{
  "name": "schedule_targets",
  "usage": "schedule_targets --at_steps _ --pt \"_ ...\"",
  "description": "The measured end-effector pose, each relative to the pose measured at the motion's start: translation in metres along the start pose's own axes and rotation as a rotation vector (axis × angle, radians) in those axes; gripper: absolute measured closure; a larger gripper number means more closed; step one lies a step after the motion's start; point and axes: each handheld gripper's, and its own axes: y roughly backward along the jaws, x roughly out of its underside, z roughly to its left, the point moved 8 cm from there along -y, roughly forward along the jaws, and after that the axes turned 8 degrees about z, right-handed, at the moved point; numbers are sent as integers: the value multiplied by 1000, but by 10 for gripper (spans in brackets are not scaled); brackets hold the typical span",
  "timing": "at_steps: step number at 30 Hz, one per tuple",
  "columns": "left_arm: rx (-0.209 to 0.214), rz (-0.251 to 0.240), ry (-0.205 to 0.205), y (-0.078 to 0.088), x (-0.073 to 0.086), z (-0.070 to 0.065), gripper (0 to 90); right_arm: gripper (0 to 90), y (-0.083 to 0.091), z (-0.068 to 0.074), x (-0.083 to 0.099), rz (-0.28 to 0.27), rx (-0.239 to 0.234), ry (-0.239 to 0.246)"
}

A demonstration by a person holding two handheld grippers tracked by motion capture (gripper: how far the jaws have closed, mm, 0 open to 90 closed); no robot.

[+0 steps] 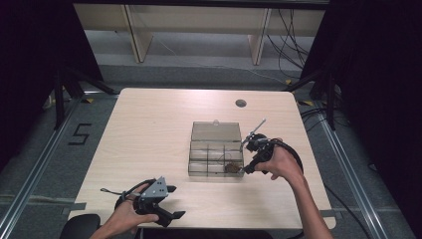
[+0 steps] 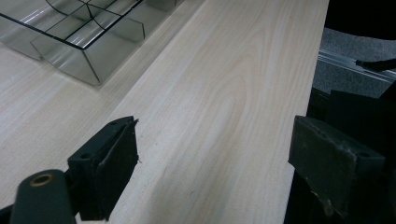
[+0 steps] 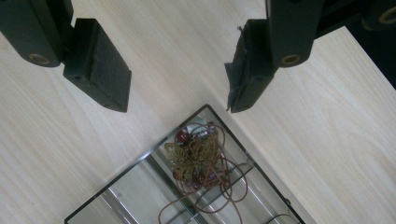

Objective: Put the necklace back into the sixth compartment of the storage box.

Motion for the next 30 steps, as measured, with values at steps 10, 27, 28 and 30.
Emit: schedule_targets --at_steps 10,27,28,30 --pt "1 2 22 -1 1 -1 151 336 -2 3 4 -38 3 -11" --pt "3 -9 33 0 0 -1 151 272 -5 9 13 -130 0 -45" --pt "6 -9 32 0 0 -1 151 272 -5 11 14 -139 -5 -60" --pt "3 -8 33 0 0 -1 151 270 -5 11 15 -153 -6 -58"
